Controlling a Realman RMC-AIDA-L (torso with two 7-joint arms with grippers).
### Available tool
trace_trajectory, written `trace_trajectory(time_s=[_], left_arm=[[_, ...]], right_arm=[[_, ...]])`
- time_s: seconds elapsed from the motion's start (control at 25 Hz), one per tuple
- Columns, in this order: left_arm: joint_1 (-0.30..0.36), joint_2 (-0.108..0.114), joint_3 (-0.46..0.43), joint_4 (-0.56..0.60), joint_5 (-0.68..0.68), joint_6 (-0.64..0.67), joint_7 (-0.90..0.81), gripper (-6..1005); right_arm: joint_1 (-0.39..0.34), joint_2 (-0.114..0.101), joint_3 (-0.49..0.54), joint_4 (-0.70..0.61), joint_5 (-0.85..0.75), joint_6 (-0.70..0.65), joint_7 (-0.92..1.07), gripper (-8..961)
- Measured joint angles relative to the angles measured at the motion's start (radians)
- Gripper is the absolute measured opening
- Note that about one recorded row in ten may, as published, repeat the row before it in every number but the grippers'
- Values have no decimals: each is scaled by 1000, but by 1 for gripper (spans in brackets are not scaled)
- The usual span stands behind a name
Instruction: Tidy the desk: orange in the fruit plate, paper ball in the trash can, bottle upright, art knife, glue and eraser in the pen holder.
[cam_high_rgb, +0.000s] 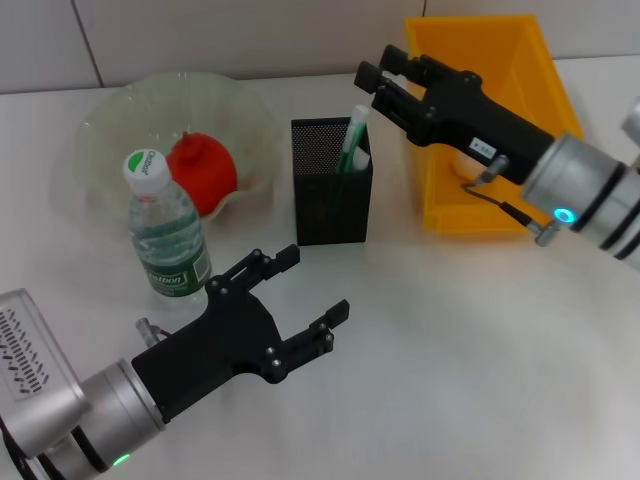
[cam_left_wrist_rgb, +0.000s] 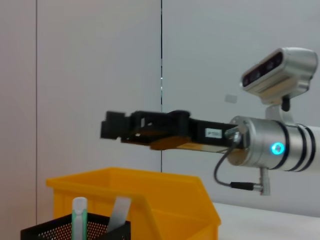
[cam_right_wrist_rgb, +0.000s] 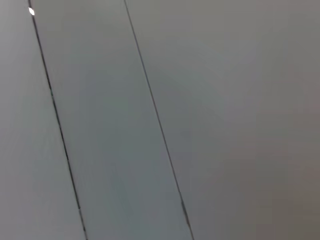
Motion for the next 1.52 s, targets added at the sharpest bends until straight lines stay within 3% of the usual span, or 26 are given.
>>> trace_trajectory(time_s=[0.16,0.24,0.28,0.32,0.48,0.6,0.92,1.08,1.52], left_arm=[[1,8,-4,0,4,27,-30,775],[5,17,-10,0,8,57,-46,775],[6,24,-12,-1,14,78,-57,775],[7,29,-12,-3,16,89,-63,775],[-4,53,-21,-22,70,140,-127,775],[-25,69,-53,-30,154,160,-207,774],[-81,83,-245,-32,496,191,-422,774],[-97,87,-354,-32,650,199,-481,773],[-101,96,-464,-27,796,247,-505,773]], right_arm=[[-58,-2,-53,-123,-6,-112,104,452],[-103,-3,-130,-247,-6,-168,216,509],[-166,-5,-233,-403,-8,-209,338,538],[-166,-5,-233,-403,-8,-209,338,583],[-293,-6,-387,-690,-52,-257,464,762],[-360,-6,-422,-822,-125,-310,482,766],[-388,-12,-415,-819,-330,-456,453,768],[-396,-7,-410,-695,-350,-456,332,768],[-410,-7,-381,-556,-350,-431,218,768]])
